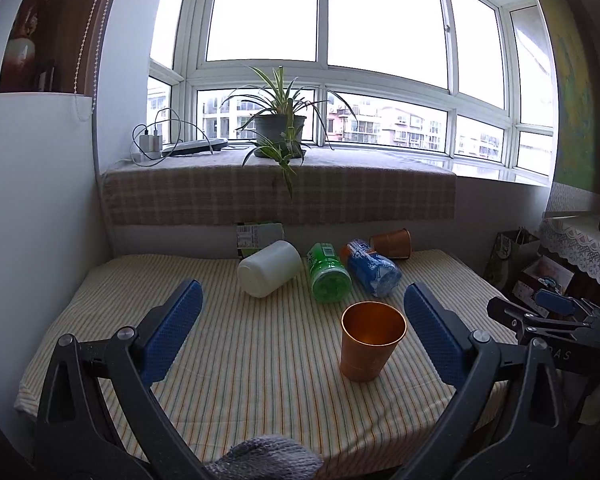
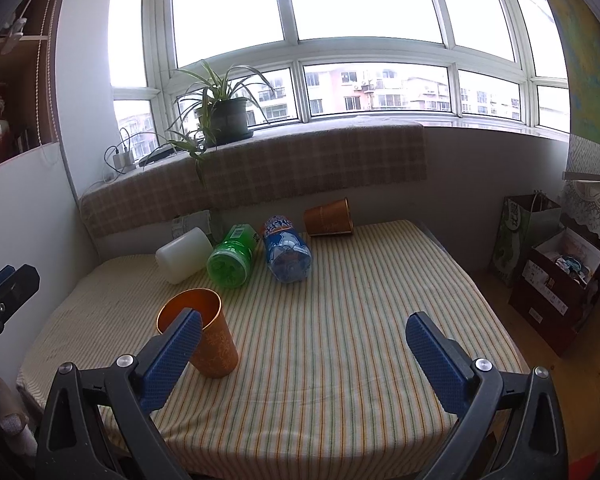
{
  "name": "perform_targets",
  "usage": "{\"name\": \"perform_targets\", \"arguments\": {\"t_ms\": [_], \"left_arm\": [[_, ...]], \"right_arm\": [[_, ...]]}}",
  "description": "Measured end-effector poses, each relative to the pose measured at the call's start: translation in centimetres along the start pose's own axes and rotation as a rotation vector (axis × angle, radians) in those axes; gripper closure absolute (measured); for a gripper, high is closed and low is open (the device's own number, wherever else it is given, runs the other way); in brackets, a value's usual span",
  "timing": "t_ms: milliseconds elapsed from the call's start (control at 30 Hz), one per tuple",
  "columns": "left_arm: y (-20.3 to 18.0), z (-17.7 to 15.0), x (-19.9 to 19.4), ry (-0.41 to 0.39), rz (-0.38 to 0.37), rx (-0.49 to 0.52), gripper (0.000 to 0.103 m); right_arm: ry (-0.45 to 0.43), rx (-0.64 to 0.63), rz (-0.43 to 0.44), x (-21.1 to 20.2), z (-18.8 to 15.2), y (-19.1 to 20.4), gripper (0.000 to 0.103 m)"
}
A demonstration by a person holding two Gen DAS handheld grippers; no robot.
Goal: Flip cup upright
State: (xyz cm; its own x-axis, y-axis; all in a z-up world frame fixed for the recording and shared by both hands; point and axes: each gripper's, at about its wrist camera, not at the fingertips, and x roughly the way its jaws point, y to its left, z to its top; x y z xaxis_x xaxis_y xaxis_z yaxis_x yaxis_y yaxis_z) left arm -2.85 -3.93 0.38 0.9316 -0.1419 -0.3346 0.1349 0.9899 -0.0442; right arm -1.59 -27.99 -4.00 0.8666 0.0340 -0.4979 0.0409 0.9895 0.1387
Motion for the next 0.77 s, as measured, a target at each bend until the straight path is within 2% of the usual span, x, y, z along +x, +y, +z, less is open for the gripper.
{"name": "perform_targets", "arguments": {"t_ms": [767], "left_arm": [[0.08,-0.12,0.13,0.004,0.001,0.001,0.001]], "right_arm": [[0.031,0.010,0.002,0.92,-0.26,-0.09,0.000]]}}
